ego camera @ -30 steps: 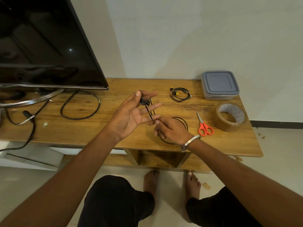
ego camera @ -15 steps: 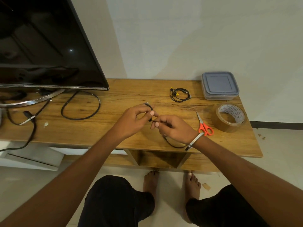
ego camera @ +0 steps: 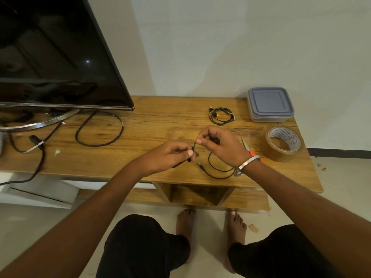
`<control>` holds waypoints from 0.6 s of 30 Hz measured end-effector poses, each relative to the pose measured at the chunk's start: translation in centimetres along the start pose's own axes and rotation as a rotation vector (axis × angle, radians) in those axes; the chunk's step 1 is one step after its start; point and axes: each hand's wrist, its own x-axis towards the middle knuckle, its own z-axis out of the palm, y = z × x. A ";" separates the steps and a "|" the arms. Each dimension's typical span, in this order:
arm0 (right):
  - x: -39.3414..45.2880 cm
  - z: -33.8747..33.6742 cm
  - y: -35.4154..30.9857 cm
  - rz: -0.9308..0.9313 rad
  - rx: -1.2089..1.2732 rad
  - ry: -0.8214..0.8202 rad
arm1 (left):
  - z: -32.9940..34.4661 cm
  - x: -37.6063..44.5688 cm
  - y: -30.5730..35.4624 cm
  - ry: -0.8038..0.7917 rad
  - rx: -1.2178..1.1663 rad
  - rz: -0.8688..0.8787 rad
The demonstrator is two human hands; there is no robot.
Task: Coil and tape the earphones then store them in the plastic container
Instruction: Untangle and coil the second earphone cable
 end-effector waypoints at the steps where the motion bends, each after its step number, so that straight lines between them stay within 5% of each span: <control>1: 0.0 0.0 0.1 0.000 0.006 0.001 | 0.0 -0.1 0.0 -0.024 -0.041 -0.021; 9: -0.1 0.3 0.7 0.027 0.127 0.031 | 0.2 -0.3 0.3 -0.111 -0.615 0.007; 18: -1.1 2.0 1.4 0.206 0.140 -0.063 | 0.1 -0.2 1.3 -0.011 -0.873 0.145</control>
